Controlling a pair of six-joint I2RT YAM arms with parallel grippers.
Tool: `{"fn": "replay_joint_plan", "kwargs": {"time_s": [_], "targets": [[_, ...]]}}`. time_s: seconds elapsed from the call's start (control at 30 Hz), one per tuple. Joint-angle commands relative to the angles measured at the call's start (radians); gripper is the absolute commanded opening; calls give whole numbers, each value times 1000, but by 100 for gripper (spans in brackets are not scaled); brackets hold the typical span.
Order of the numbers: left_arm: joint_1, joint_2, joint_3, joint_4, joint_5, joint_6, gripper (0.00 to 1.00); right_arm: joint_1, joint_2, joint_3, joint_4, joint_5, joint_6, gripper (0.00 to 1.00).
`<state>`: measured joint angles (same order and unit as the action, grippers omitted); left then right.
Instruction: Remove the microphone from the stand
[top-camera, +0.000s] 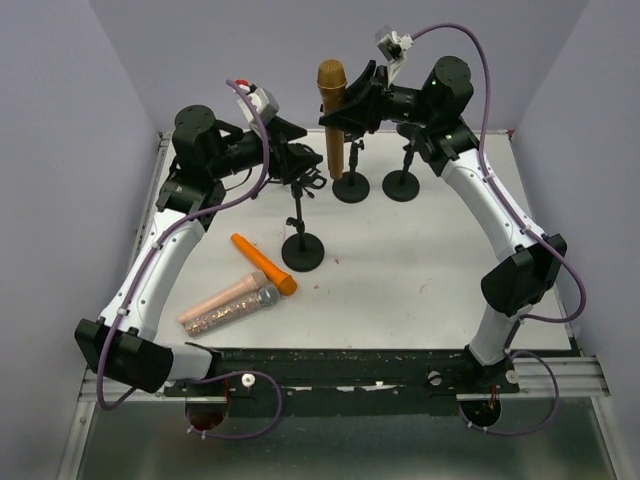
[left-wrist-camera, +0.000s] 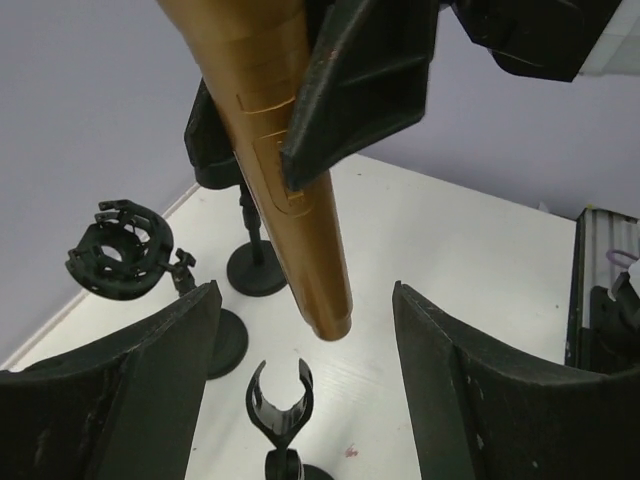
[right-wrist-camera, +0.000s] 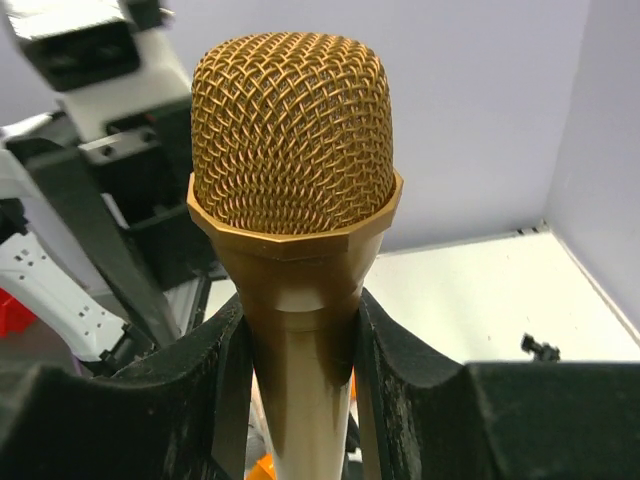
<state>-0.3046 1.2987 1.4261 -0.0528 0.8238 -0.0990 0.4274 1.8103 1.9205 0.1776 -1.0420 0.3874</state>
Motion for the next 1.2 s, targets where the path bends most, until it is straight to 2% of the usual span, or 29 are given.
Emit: {"fn": "replay_joint_plan", "kwargs": {"time_s": [0.0,0.1,0.17,0.23,0.3,0.37,0.4,0.43,0.5,0.53,0.63,0.7,0.77,0.93,1.0,1.07,1.17], "targets": [[-33,83,62,14,11,-111,77,39,29,52,118,-38,96,1],[-60,119,100,11,-70,-105,77,47,47,69,166,-39,162,1],[-68,134,114,46,-75,-140,75,57,61,92,166,-39,173,1],[-70,146,125,86,-40,-169,68,68,64,101,157,-35,154,1],[-70,152,129,109,1,-186,48,74,66,95,157,-30,150,1],[-70,149,122,116,17,-197,23,76,61,83,154,-32,139,4],[-68,142,116,117,14,-199,9,76,58,77,154,-35,134,23],[-67,133,103,116,3,-199,0,74,51,71,154,-36,120,44],[-56,110,82,111,-24,-197,0,73,37,63,131,-30,75,88],[-44,96,77,102,-35,-199,0,68,29,64,100,-23,53,99],[2,44,82,16,-104,-138,0,60,-8,31,36,-13,-14,100],[39,13,108,-91,-170,-9,0,56,-35,-12,2,-7,-48,100],[84,-19,126,-207,-234,198,0,54,-63,-61,-29,-3,-76,100],[194,-99,51,-479,-445,679,0,54,-123,-129,-147,5,-212,100],[245,-139,-31,-598,-466,890,0,54,-138,-138,-211,25,-269,100],[265,-183,-175,-630,-576,1062,0,54,-150,-144,-256,48,-320,100],[280,-210,-353,-685,-701,1179,0,53,-163,-144,-306,76,-377,100]]}}
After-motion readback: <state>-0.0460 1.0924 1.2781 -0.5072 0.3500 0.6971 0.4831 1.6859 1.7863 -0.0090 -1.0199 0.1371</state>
